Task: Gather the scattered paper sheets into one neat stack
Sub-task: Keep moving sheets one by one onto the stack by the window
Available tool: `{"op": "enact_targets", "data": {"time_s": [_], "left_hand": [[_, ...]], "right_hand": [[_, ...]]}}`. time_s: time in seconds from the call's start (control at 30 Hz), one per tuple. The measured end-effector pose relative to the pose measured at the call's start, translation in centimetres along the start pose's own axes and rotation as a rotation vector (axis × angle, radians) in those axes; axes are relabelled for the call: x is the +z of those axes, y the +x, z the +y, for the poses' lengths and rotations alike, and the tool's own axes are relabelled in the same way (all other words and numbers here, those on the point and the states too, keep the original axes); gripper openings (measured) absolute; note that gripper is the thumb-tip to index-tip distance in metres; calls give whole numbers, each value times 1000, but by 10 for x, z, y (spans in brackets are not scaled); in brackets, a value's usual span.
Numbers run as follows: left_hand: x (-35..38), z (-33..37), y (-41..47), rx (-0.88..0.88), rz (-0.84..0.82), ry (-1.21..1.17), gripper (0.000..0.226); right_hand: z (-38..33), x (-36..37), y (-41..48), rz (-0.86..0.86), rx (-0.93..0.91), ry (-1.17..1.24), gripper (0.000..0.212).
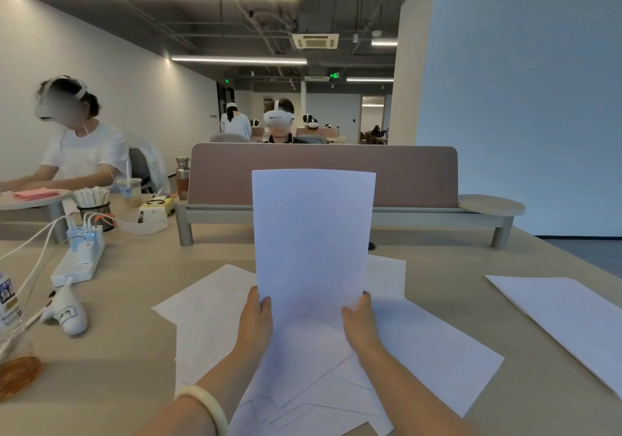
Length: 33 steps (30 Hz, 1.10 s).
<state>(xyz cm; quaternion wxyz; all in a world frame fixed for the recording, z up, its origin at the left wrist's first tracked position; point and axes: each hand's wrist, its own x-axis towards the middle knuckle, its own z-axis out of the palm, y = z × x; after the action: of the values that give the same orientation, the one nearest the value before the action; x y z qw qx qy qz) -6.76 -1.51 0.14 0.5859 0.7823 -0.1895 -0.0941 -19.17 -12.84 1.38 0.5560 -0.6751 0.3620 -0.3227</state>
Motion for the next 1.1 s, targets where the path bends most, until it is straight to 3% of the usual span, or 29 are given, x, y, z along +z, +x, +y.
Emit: {"op": "enact_targets", "data": {"time_s": [0.1,0.27,0.47,0.63,0.8,1.1], "left_hand": [[4,-8,2,-7,22,75,36],[3,23,-10,83,43,59,7],[43,50,-15,198,-33,63,26],[117,73,-29,203,-162,99,25],[194,98,-65,244,-308,50,18],[314,128,-138,276,-529,-66,52]], "right_hand": [[15,0,1,-5,26,-111,33],[9,-14,11,19,-28,-151,29],[2,-76,22,109,-48,-198,33],[12,-163,28,265,-41,-224,40],[22,-257,23,373,-17,-306,33],[73,-393,14,640,65,-391,35]]}}
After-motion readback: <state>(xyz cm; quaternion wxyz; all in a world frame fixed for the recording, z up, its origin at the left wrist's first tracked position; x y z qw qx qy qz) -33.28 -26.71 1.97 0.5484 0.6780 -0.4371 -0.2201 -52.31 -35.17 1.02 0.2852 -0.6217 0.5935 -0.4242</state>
